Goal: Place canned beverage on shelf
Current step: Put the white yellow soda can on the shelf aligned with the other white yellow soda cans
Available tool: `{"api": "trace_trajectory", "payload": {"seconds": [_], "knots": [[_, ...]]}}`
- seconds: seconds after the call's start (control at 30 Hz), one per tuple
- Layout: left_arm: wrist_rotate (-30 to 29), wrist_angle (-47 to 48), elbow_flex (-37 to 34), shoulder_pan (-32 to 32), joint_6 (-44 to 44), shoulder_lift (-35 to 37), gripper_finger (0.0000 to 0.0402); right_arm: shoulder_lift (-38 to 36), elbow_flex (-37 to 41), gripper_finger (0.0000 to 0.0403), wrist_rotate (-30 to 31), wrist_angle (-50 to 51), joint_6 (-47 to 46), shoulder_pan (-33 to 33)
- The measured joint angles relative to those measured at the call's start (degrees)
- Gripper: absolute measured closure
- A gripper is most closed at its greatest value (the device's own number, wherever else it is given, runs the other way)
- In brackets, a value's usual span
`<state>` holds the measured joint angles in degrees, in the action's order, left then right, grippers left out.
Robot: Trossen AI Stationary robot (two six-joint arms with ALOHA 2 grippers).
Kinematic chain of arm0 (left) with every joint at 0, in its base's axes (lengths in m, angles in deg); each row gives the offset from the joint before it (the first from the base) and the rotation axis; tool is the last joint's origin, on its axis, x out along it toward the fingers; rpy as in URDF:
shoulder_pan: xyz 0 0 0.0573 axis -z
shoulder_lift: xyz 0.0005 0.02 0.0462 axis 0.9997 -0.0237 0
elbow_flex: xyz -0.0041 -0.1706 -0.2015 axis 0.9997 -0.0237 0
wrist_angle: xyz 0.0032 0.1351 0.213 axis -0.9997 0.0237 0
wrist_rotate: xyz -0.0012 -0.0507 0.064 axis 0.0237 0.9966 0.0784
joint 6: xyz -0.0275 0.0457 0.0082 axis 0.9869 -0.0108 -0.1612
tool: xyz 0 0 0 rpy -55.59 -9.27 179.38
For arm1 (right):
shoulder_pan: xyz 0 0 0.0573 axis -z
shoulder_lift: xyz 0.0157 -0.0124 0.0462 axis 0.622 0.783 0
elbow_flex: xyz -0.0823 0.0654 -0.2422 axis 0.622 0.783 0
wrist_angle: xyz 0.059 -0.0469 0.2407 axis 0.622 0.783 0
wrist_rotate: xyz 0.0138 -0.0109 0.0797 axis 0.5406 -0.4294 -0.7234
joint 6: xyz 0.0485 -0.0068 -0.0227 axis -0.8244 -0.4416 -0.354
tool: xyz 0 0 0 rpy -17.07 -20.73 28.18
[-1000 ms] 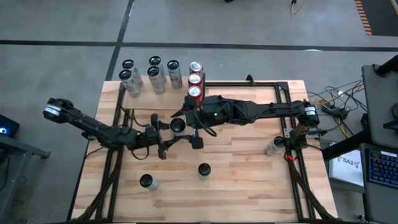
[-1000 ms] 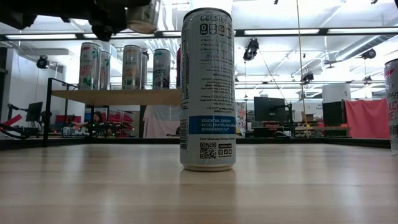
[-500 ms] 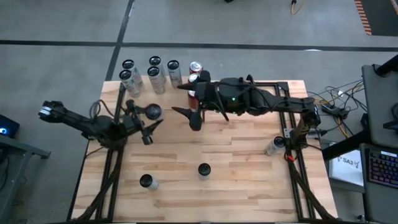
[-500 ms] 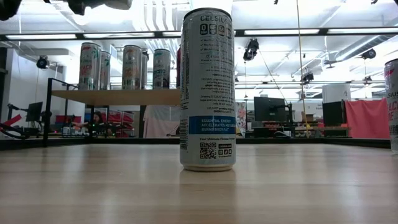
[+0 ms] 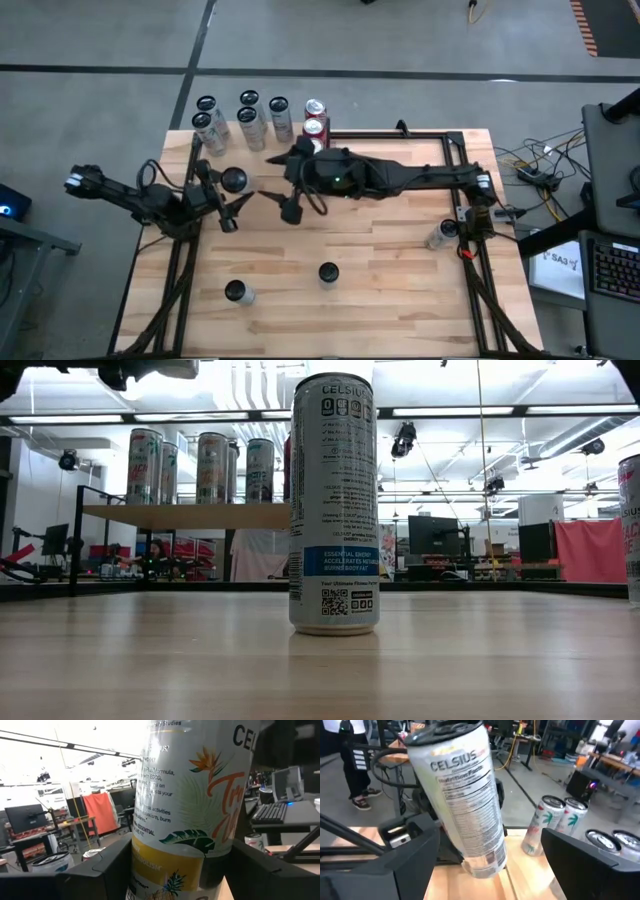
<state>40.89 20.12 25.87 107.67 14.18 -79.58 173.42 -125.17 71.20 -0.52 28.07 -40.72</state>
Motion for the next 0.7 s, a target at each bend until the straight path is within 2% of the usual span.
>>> {"api": "trace_trajectory", "payload": {"seconds": [0.2,0.7], "knots": [[-0.17,0.08,-0.39,-0.02,0.86,0.85,0.0161,2.15,-0.22,0.0067,0.12,-6.85,5.62,-0.23],[-1.58,0.14,-0.55,-0.02,1.3,1.24,0.016,5.25,-0.33,0.0067,-3.07,-16.25,7.72,-0.21]]}}
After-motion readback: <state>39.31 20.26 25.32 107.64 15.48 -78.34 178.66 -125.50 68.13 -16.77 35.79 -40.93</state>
